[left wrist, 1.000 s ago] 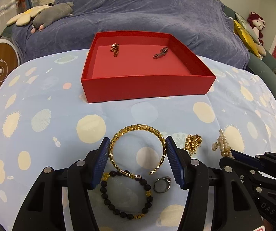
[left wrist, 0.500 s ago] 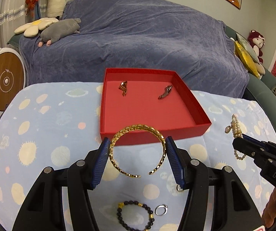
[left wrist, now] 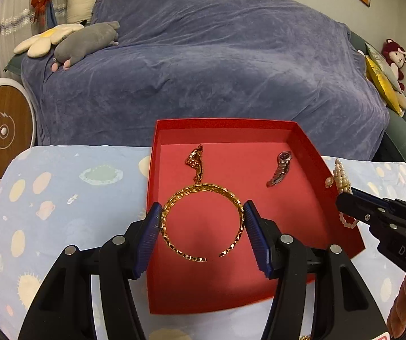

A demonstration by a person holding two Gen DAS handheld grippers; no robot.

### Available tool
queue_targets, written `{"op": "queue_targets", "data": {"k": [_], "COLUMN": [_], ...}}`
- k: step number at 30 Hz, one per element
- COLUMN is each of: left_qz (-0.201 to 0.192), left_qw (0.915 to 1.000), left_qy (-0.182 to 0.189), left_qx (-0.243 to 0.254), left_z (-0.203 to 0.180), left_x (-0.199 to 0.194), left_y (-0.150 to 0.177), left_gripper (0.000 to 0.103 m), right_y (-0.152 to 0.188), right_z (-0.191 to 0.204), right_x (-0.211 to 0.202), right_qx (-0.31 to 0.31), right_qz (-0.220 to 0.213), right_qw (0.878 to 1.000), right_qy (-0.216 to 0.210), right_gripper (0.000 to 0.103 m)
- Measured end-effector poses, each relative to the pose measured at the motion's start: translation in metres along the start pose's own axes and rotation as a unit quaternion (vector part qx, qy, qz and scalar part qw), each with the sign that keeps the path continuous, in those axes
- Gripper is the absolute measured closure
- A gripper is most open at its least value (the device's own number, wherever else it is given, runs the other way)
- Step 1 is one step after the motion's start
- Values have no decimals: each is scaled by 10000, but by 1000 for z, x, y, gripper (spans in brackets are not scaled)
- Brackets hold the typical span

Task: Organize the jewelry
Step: 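Carry necklace and bangle into the red box and open both tools, then grasp the black bead bracelet with the left tool while the right tool grasps the gold ring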

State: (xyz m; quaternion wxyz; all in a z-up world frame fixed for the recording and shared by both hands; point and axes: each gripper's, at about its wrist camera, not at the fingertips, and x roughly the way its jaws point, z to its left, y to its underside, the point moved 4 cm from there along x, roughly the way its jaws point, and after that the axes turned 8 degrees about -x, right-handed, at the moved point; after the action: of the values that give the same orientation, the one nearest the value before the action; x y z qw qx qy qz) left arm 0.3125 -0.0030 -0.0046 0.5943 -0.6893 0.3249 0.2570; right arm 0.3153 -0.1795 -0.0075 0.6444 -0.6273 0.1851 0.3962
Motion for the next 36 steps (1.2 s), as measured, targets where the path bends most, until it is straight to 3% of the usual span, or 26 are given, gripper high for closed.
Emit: {"op": "queue_targets", "data": {"k": [8,12,15,17,19,21,24,30,36], "left_qz": [162,44,-10,-110,-227,-349,-478,-385,-347], "left_qw": [9998,9997,9997,9995,9989,9980,9970,9970,9972], "left_qy": [-110,-218,-222,-140,-130,-103,-11,-180,-517], "left_qx": [-77,89,-53,-244,-394,-518,-616,-642,-422], "left_z": [9,7,10,14,21,27,36,45,49], "left_x": [40,47,46,35,18,-5,-42,-98,-129], "left_y": [-2,-4,-8,-13,-19,-21,-16,20,82], "left_gripper": [47,46,46,46,39,34,31,30,27], "right_y": [9,6,0,-4,-4,0,15,67,121], "right_z": [-10,-11,-14,-17,-18,-20,-16,-4,9], "right_x": [42,44,33,14,-10,-35,-73,-124,-143], "right_qx": [19,-85,-62,-12,52,117,97,276,482], "right_qz": [233,161,-46,-235,-369,-425,-434,-272,-110], "right_qw": [9996,9996,9994,9992,9989,9988,9987,9992,9988], "right_qy": [125,230,335,327,269,233,250,138,14], "right_gripper": [89,88,79,78,76,70,69,68,68]}}
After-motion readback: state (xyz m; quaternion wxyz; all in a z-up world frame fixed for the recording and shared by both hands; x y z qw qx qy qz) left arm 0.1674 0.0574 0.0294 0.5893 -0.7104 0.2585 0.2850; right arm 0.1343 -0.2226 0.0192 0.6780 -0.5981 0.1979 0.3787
